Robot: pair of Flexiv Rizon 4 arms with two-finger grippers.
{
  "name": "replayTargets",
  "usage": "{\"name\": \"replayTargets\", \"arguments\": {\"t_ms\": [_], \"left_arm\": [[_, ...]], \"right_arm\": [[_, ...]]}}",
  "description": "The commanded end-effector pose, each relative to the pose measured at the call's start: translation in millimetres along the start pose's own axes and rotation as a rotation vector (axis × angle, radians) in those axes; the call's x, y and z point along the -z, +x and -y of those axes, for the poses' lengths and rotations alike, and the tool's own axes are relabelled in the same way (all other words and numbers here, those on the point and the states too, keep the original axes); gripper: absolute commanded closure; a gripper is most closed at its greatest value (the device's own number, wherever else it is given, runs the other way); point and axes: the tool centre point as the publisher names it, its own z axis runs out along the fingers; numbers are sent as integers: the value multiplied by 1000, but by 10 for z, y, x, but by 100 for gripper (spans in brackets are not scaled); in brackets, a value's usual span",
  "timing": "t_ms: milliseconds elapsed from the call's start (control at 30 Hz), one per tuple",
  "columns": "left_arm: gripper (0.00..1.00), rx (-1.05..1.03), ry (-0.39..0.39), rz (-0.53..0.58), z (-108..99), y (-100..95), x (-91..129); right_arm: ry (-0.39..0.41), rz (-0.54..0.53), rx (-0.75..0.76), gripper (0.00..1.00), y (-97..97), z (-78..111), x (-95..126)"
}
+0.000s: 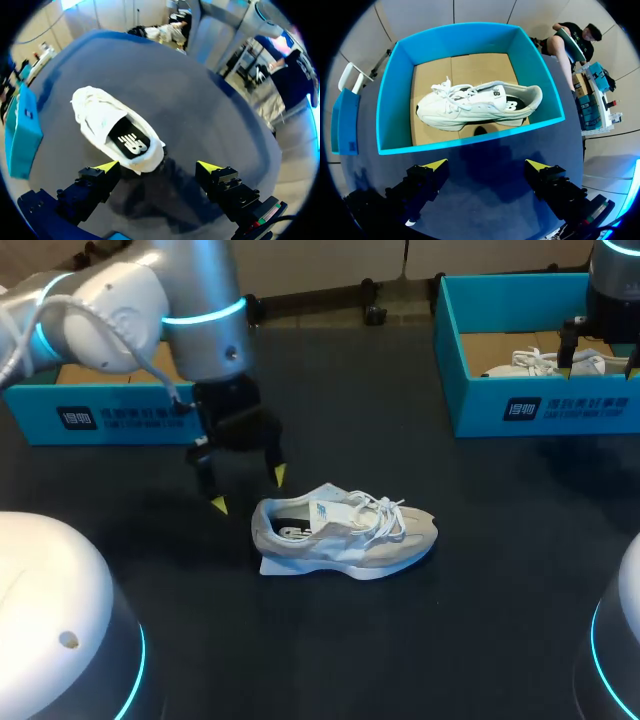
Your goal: Take the shoe out of the shoebox, open the shoe tongue, remove and reinsert the insole, then place the shoe into the shoebox
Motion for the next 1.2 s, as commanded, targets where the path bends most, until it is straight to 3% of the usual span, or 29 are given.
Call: {"name": "replayTargets", "arguments": {"t_ms": [33,433,700,900,1200], "left_arm": [[0,28,74,64,-88,121,35],[0,179,289,150,-151,309,83],[0,224,370,189,-178,393,14],[0,260,491,279,-241,485,-61],[0,304,553,386,-311,641,-78]], "right_arm": [[0,0,-1,0,1,1,-2],[0,0,-1,0,1,1,-2],[0,0,-1,0,1,1,-2],[0,0,-1,0,1,1,-2],[0,0,-1,0,1,1,-2]]}}
